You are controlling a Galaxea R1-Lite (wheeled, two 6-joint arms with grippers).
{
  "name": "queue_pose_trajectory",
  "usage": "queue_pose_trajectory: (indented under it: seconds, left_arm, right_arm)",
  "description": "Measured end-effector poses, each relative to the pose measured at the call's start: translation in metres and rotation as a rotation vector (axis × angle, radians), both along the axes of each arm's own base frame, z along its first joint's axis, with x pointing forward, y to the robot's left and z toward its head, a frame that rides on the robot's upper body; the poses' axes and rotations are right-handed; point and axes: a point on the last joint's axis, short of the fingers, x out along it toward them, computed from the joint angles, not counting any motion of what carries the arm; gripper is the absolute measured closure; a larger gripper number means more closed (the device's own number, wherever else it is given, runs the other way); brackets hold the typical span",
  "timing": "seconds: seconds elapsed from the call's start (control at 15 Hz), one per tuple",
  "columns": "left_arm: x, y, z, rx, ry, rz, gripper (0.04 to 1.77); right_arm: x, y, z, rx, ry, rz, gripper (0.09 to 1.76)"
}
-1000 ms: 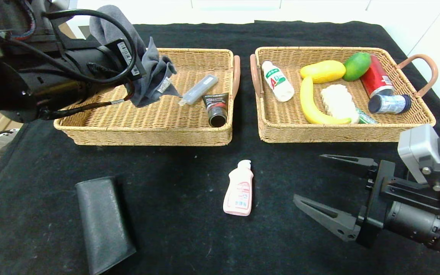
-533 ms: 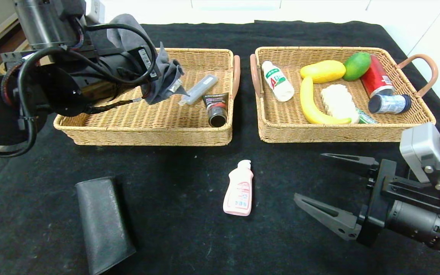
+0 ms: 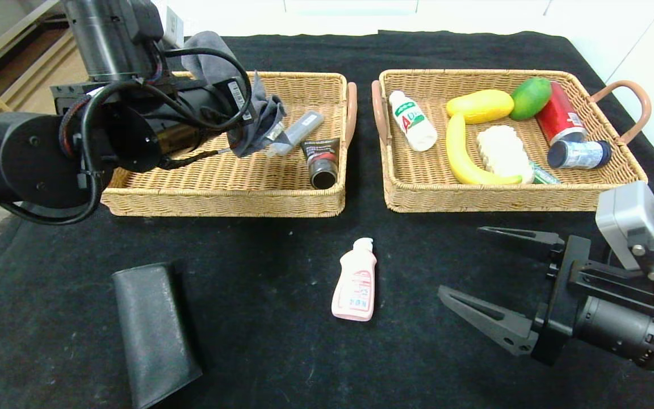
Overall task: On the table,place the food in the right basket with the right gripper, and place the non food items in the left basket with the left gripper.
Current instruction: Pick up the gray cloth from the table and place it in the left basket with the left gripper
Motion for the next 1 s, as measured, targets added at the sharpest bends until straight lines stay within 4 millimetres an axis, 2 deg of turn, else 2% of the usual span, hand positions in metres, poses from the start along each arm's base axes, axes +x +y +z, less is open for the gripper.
queue_pose_trajectory:
  seconds: [0.07,0.27,0.47,0.67,1.0]
  left_arm:
    - [0.0005,-0.0002,-0.0013,0.002,0.004,0.002,1.61]
    - [0.0013,-0.0005,-0.0028,-0.004,0.008,0.007,1.14]
    - [0.0015,0.0003,-0.0035,0.000,0.011,0.011,0.81]
    - [-0.0003,0.0013,-0.0041,0.003,0.014,0.013,0.57]
    - [-0.0075,0.0025,-0.0073,0.037,0.038,0.005,0.35]
  right_arm:
    - [0.0000,0.0000,0.0000,0.000,0.001,0.000,0.14]
    - [-0.0005,0.0002,-0.0003,-0.001,0.001,0.003,0.14]
    - [-0.0013,0.0003,0.0004,0.000,-0.003,0.005,0.14]
    - [-0.0021,0.0000,0.0008,0.001,-0.004,0.006,0.14]
    - [-0.0026,-0.0002,0.0011,0.002,-0.006,0.006,0.14]
